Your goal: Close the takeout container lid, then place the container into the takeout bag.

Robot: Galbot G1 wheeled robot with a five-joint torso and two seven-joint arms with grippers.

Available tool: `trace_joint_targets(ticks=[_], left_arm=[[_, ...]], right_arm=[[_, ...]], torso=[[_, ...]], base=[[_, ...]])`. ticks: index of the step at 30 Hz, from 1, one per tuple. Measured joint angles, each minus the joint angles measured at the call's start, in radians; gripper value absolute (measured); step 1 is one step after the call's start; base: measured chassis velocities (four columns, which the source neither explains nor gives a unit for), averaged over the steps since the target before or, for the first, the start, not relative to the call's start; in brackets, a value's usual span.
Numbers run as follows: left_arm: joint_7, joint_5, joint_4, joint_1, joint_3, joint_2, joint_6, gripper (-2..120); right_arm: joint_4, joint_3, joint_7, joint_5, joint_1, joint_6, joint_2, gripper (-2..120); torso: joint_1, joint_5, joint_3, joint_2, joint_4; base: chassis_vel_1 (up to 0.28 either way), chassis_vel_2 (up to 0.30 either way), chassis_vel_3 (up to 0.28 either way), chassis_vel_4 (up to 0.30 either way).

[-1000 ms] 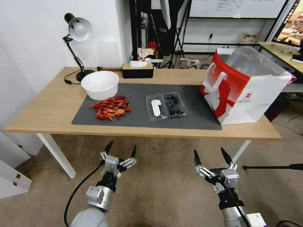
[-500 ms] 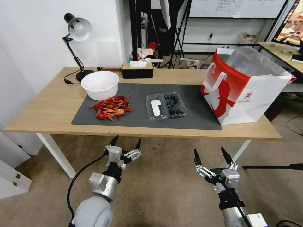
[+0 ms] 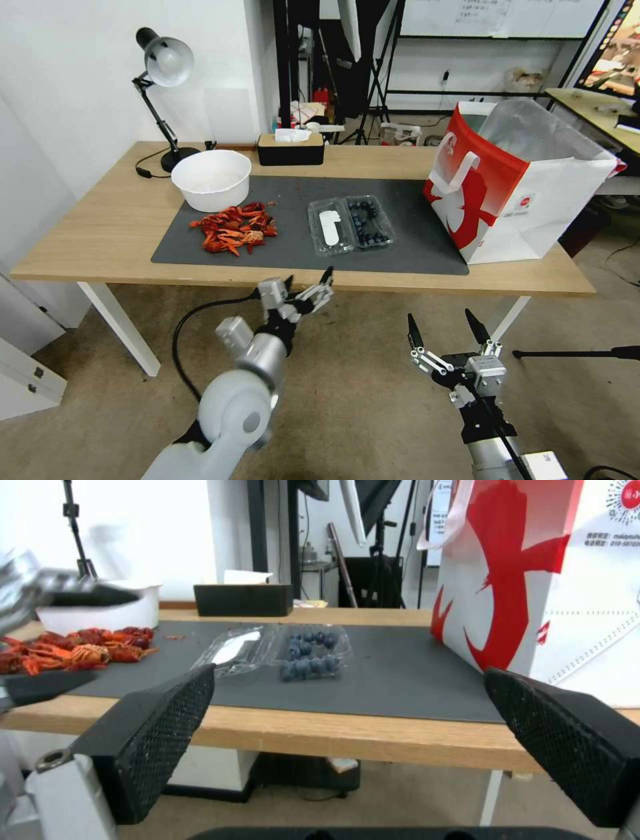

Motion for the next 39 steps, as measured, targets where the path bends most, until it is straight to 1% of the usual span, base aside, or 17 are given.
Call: trace_joint_targets(ticks=[2, 3, 4, 5, 7, 8, 9, 12, 13, 17, 26, 28, 32, 33, 34, 39], left_arm=[[-0.057, -0.108, 0.007, -0.057, 0.027, -0.020, 0.001, 100], [-0.057, -0.108, 0.007, -0.057, 0.027, -0.020, 0.001, 100], [-0.092, -0.160, 0.021, -0.094, 0.042, -0.033, -0.004, 100], [-0.092, -0.160, 0.021, -0.094, 0.042, -0.033, -0.004, 100], [-0.142, -0.226, 0.050, -0.152, 0.056, -0.054, -0.018, 100], [-0.155, -0.241, 0.063, -0.171, 0.061, -0.062, -0.026, 100], [-0.155, -0.241, 0.063, -0.171, 0.061, -0.062, -0.026, 100], [-0.198, -0.281, 0.105, -0.226, 0.073, -0.086, -0.035, 100], [-0.198, -0.281, 0.105, -0.226, 0.073, -0.086, -0.035, 100], [-0.206, -0.301, 0.156, -0.266, 0.091, -0.101, -0.050, 100], [-0.205, -0.304, 0.209, -0.308, 0.113, -0.127, -0.057, 100], [-0.205, -0.304, 0.235, -0.324, 0.126, -0.151, -0.058, 100], [-0.206, -0.301, 0.254, -0.334, 0.133, -0.169, -0.059, 100], [-0.206, -0.295, 0.280, -0.344, 0.138, -0.193, -0.063, 100], [-0.206, -0.295, 0.280, -0.344, 0.138, -0.193, -0.063, 100], [-0.205, -0.283, 0.328, -0.363, 0.146, -0.223, -0.068, 100]], right_arm=[[0.000, 0.000, 0.000, -0.005, -0.001, 0.000, 0.004, 100], [0.000, 0.000, 0.000, -0.005, -0.001, 0.000, 0.004, 100], [0.000, 0.000, 0.000, -0.007, -0.001, 0.000, 0.006, 100], [0.000, 0.000, 0.000, -0.007, -0.001, 0.000, 0.006, 100], [0.001, 0.002, 0.000, -0.009, -0.003, 0.000, 0.009, 100], [0.001, 0.003, 0.000, -0.009, -0.004, 0.001, 0.009, 100], [0.001, 0.003, 0.000, -0.009, -0.004, 0.001, 0.009, 100], [0.001, 0.006, 0.000, -0.010, -0.006, 0.001, 0.012, 100], [0.001, 0.006, 0.000, -0.010, -0.006, 0.001, 0.012, 100], [-0.005, 0.010, 0.004, -0.010, 0.000, 0.002, 0.018, 100], [-0.016, 0.014, 0.004, -0.006, 0.010, -0.002, 0.019, 100], [-0.024, 0.016, 0.004, -0.004, 0.014, -0.004, 0.019, 100], [-0.026, 0.018, 0.004, 0.000, 0.017, -0.006, 0.018, 100], [-0.030, 0.022, 0.005, 0.006, 0.020, -0.008, 0.017, 100], [-0.030, 0.022, 0.005, 0.006, 0.020, -0.008, 0.017, 100], [-0.034, 0.025, 0.005, 0.013, 0.021, -0.009, 0.014, 100]], torso=[[0.000, 0.0000, 0.000, 0.000, 0.0000], [0.000, 0.0000, 0.000, 0.000, 0.0000], [0.000, 0.0000, 0.000, 0.000, -0.0001], [0.000, 0.0000, 0.000, 0.000, -0.0001], [0.000, -0.0001, 0.000, 0.000, -0.0002], [0.000, -0.0001, 0.000, 0.000, -0.0002], [0.000, -0.0001, 0.000, 0.000, -0.0002], [0.000, -0.0001, 0.000, 0.000, -0.0001], [0.000, -0.0001, 0.000, 0.000, -0.0001], [0.000, -0.0001, 0.000, 0.000, -0.0001], [0.000, -0.0001, 0.000, 0.000, 0.0000], [0.000, -0.0001, 0.000, 0.000, -0.0001], [0.000, -0.0001, 0.000, 0.000, -0.0001], [0.000, -0.0001, 0.000, 0.000, -0.0001], [0.000, -0.0001, 0.000, 0.000, -0.0001], [0.000, -0.0001, 0.000, 0.000, -0.0002]], base=[[0.000, 0.000, 0.000, 0.000], [0.000, 0.000, 0.000, 0.000], [0.000, 0.000, 0.000, 0.000], [0.000, 0.000, 0.000, 0.000], [0.000, 0.000, 0.000, 0.000], [0.000, 0.000, 0.000, 0.000], [0.000, 0.000, 0.000, 0.000], [0.000, 0.000, 0.000, 0.000], [0.000, 0.000, 0.000, 0.000], [0.000, 0.000, 0.000, 0.000], [0.000, 0.000, 0.000, 0.000], [0.000, 0.000, 0.000, 0.000], [0.000, 0.000, 0.000, 0.000], [0.000, 0.000, 0.000, 0.000], [0.000, 0.000, 0.000, 0.000], [0.000, 0.000, 0.000, 0.000]])
